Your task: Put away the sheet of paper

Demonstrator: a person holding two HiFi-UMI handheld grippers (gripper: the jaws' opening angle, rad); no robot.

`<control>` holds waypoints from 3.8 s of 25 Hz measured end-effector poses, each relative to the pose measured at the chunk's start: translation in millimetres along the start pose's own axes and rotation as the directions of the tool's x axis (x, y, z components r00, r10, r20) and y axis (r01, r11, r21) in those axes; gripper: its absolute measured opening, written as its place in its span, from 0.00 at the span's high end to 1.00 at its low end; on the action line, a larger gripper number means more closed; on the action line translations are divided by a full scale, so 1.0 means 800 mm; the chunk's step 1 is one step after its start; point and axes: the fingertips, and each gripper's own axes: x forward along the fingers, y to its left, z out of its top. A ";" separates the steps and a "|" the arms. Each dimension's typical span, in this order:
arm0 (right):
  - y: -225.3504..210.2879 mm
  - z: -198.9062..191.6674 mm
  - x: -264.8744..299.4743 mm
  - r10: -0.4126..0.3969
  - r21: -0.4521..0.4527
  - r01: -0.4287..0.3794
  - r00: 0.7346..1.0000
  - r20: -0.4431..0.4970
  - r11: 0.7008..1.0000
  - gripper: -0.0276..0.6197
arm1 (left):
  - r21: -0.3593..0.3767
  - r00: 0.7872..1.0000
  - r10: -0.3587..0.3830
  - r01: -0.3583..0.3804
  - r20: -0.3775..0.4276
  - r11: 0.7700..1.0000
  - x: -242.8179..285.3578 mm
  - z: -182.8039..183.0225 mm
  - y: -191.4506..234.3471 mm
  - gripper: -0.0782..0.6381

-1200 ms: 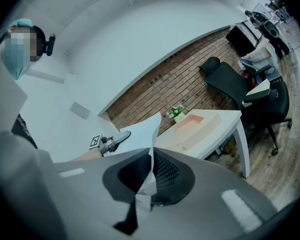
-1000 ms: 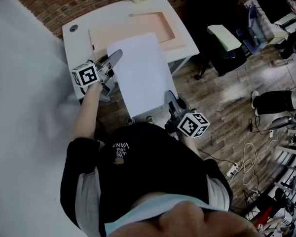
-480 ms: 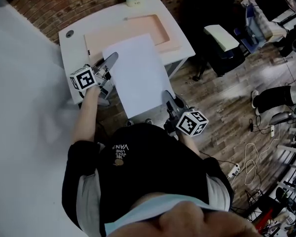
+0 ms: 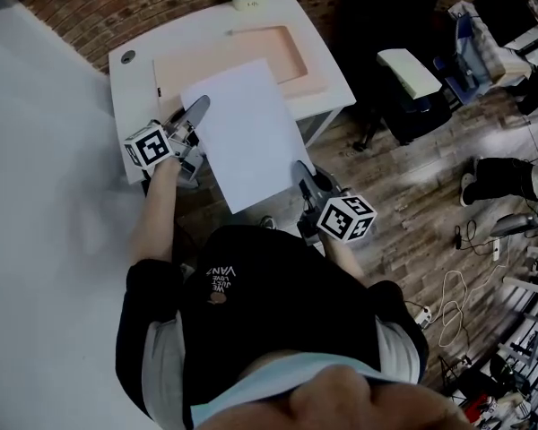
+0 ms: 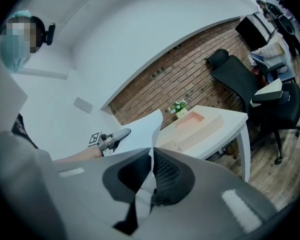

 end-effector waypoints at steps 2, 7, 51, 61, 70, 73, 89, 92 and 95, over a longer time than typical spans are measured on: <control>-0.004 0.002 0.003 0.003 -0.004 -0.003 1.000 -0.004 1.000 0.97 | -0.005 1.000 0.012 -0.012 0.010 1.000 -0.002 -0.002 0.006 0.89; -0.012 0.002 0.012 -0.008 0.001 0.008 1.000 -0.014 1.000 0.97 | -0.023 1.000 0.021 -0.021 0.006 1.000 0.000 -0.005 0.020 0.89; -0.022 0.021 0.231 -0.298 0.054 0.294 0.951 0.081 0.954 0.97 | -0.100 0.981 -0.131 0.118 -0.139 0.988 0.086 0.112 0.222 0.89; -0.027 0.020 0.239 -0.327 0.048 0.324 0.942 0.075 0.945 0.97 | -0.095 0.981 -0.122 0.109 -0.151 0.989 0.090 0.108 0.236 0.89; -0.058 0.035 0.250 -0.293 0.024 0.293 0.956 0.017 0.956 0.97 | -0.088 0.988 -0.078 0.067 -0.133 0.994 0.108 0.105 0.251 0.89; -0.070 0.041 0.253 -0.283 0.025 0.283 0.959 0.001 0.959 0.97 | -0.084 0.990 -0.043 0.032 -0.135 0.996 0.113 0.100 0.262 0.89; -0.112 0.054 0.273 -0.244 -0.006 0.244 0.966 -0.088 0.970 0.97 | -0.070 0.991 0.031 -0.041 -0.134 0.997 0.135 0.087 0.289 0.89; -0.124 0.060 0.277 -0.244 -0.009 0.244 0.965 -0.099 0.970 0.97 | -0.049 0.988 0.071 -0.078 -0.139 0.996 0.144 0.089 0.294 0.89; -0.131 0.059 0.284 -0.244 -0.013 0.244 0.964 -0.108 0.970 0.97 | -0.053 0.988 0.065 -0.073 -0.141 0.996 0.150 0.086 0.300 0.89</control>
